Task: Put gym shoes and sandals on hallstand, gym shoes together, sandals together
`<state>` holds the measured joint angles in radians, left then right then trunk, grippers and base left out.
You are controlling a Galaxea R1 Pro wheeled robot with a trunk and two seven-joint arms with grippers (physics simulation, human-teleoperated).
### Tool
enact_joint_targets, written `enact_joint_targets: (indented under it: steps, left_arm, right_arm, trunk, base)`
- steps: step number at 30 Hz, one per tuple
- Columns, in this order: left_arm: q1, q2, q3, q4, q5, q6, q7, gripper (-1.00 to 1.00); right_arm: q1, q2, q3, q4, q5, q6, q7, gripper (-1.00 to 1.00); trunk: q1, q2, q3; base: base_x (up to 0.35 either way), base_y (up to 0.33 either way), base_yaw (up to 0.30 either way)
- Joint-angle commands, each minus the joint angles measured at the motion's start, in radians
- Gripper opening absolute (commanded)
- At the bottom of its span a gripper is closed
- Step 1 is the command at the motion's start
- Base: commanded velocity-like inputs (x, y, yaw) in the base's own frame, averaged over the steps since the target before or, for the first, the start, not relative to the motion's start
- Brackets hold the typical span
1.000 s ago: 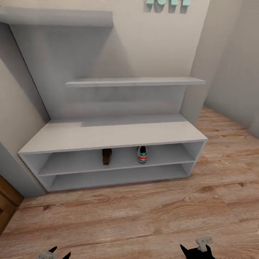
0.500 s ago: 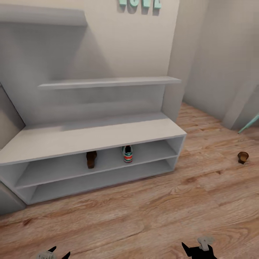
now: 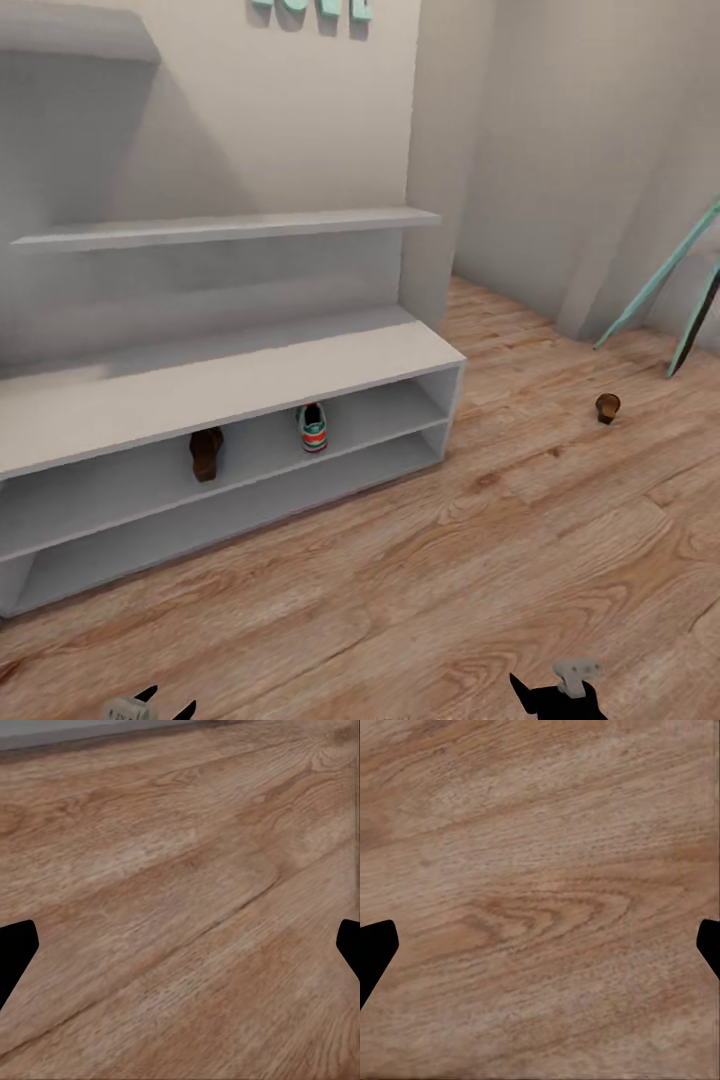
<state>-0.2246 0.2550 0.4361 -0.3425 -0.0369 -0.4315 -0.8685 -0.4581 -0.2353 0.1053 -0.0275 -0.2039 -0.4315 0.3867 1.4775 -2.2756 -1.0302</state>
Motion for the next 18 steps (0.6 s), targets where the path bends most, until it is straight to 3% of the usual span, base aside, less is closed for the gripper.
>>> enact_joint_targets:
  steps: [1, 15, 18]
  left_arm:
    - [-0.001, 0.000, 0.007, 0.000, -0.004, -0.003, -0.006, 1.00]
    - [-0.001, 0.000, 0.007, 0.007, -0.003, -0.003, -0.004, 1.00]
    - [-0.001, 0.000, 0.007, 0.007, -0.003, -0.003, -0.004, 1.00]
  right_arm:
    - [-0.001, 0.000, 0.008, 0.001, -0.011, -0.003, 0.004, 1.00]
    - [-0.001, 0.001, 0.008, 0.001, -0.011, -0.003, 0.004, 1.00]
    - [-0.001, 0.001, 0.008, 0.001, -0.011, -0.003, 0.004, 1.00]
  trunk:
    - [0.004, -0.008, -0.004]
    - [0.057, -0.106, -0.048]
    - [0.057, -0.106, -0.048]
  base:
    - [0.000, 0.000, -0.300]
    - [0.000, 0.000, -0.300]
    - [0.000, 0.000, -0.300]
